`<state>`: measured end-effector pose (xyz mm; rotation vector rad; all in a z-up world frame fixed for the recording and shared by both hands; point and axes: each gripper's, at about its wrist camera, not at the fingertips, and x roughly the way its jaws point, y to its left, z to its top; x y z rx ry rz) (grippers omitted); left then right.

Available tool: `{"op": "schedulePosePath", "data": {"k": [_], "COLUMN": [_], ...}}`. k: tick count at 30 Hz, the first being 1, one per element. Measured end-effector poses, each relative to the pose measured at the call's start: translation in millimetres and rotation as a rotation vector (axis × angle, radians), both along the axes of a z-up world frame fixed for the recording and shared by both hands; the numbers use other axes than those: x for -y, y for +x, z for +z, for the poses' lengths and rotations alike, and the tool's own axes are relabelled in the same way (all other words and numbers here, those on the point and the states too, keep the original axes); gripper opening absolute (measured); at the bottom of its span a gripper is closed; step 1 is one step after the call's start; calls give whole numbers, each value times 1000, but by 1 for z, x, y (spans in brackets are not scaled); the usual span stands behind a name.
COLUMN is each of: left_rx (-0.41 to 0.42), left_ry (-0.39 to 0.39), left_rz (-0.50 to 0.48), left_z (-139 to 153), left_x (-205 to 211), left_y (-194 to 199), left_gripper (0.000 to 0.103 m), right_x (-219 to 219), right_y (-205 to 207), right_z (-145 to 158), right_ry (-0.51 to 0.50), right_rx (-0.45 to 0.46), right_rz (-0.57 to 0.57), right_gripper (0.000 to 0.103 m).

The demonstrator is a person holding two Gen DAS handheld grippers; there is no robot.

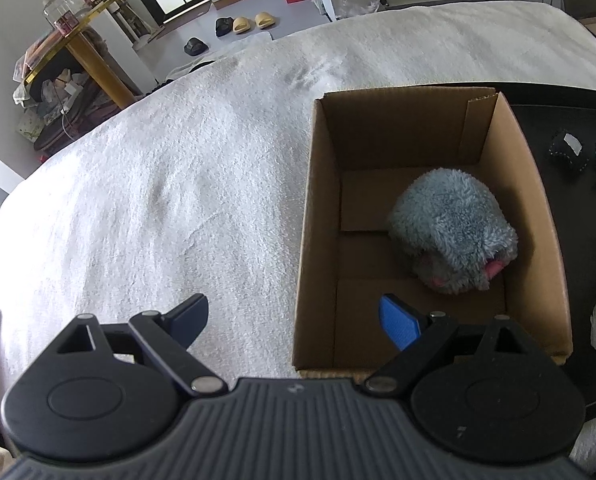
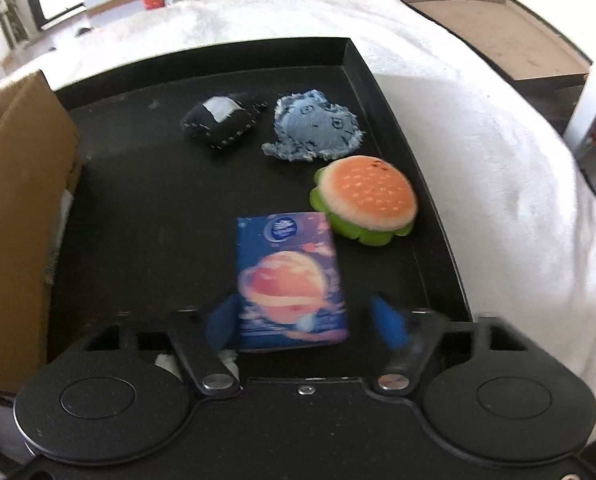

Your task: Organize soft objects

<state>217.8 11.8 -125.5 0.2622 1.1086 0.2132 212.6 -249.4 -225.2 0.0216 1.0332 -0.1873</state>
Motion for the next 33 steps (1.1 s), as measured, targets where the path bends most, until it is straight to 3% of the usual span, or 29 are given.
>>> {"op": "schedulePosePath", "data": {"k": [5,19,33], "left_rx": [10,58,92], "left_ry": [4,-6,-91], "left_rz": [-1,-5,10], "left_z": [3,14,18], "left_x": [0,-1,-15], "left_y": [-3,-16,-18], "left_gripper": [91,91,91], "right_x": [-1,-10,-38], "right_y": [-3,-29,-29], "right_z": [9,67,95], "right_ry": [-9,-22,-33], "right_rx": [11,166,276], "right_rz": [32,108,247], "right_gripper": [51,51,51]}}
